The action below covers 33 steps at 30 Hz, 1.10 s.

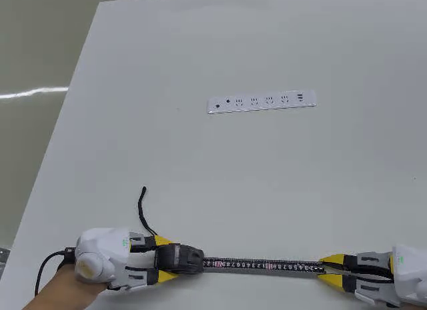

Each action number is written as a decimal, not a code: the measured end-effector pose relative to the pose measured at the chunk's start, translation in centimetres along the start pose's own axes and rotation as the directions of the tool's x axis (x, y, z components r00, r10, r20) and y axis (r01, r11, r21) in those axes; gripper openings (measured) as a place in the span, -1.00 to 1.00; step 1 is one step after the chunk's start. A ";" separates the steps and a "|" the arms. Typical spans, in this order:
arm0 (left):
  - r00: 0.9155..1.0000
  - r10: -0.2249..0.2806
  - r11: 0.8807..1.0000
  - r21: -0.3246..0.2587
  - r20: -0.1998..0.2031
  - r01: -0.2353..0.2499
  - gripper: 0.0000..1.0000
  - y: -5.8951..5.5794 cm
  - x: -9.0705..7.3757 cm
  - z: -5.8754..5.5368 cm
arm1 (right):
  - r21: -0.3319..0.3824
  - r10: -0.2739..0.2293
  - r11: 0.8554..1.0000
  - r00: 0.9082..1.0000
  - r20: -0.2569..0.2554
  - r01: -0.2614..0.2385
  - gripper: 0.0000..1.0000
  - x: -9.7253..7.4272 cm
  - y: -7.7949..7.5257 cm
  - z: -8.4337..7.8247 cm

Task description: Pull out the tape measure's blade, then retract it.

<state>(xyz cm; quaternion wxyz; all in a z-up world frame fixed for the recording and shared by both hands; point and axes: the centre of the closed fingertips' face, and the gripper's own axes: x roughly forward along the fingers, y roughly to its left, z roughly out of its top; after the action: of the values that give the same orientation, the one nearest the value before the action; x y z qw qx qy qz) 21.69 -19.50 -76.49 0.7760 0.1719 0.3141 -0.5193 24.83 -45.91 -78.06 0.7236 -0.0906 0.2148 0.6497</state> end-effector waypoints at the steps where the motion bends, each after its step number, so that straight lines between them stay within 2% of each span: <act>1: 1.000 0.000 1.000 0.001 -0.001 0.000 -0.41 0.0 0.0 -0.1 | 0.001 -0.001 1.000 1.000 -0.003 0.001 -0.84 0.0 0.0 0.0; 24: 1.000 0.002 1.000 -0.001 -0.002 -0.002 -0.41 0.1 0.1 0.0 | -0.010 -0.005 1.000 1.000 -0.007 0.005 -0.81 0.2 -0.1 -0.4; 33: 1.000 0.000 1.000 -0.003 0.001 0.000 -0.41 0.1 0.1 0.0 | -0.020 0.009 1.000 1.000 -0.011 -0.009 -0.80 0.3 -0.3 -0.2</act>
<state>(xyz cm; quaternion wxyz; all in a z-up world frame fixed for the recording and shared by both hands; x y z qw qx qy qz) 21.81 -19.58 -76.54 0.7763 0.1703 0.3148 -0.5189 25.14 -45.76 -78.37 0.7185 -0.1005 0.2124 0.6546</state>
